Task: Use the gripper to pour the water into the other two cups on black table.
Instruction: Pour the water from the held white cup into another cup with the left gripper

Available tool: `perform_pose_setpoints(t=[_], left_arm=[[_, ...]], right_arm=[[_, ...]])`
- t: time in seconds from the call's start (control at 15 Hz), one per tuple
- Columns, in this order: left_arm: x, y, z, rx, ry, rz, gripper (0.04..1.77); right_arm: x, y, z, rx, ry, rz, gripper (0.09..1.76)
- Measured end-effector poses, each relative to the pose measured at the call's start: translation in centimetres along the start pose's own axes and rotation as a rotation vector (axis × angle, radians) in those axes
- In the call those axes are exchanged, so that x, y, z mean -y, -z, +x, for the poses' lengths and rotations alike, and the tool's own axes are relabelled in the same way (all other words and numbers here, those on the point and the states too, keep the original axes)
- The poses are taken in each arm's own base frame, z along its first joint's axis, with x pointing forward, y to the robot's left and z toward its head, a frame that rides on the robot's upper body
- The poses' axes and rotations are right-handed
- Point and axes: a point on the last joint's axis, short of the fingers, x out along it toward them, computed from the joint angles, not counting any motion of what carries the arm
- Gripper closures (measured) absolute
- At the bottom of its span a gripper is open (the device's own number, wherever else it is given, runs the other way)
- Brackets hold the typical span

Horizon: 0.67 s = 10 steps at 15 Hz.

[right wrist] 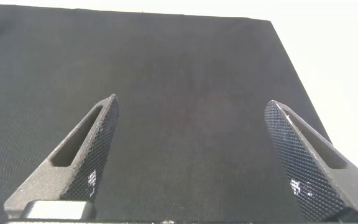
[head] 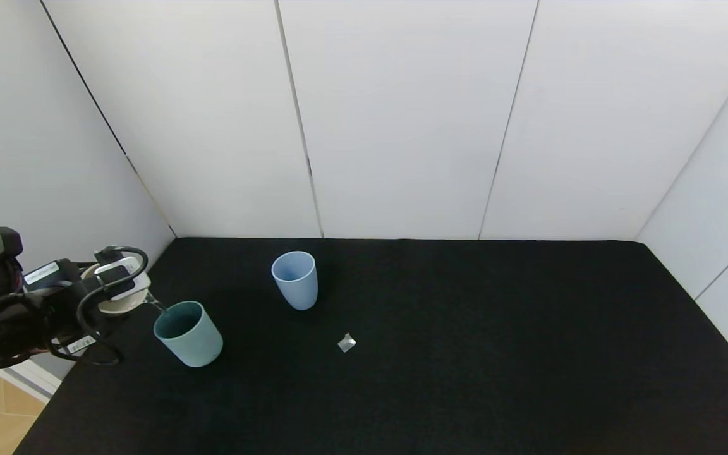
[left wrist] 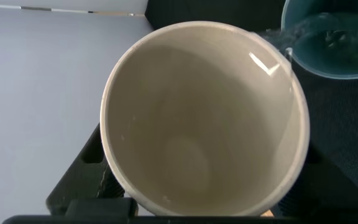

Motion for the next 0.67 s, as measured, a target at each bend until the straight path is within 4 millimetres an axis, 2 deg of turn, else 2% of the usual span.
perform_pose_setpoints(t=[0.67], left_arm=[[0.22, -0.43, 0.00, 0.003, 0.005, 0.012, 0.54]], right_arm=[[0.00, 0.00, 0.00, 0.000, 0.000, 0.000, 0.14]])
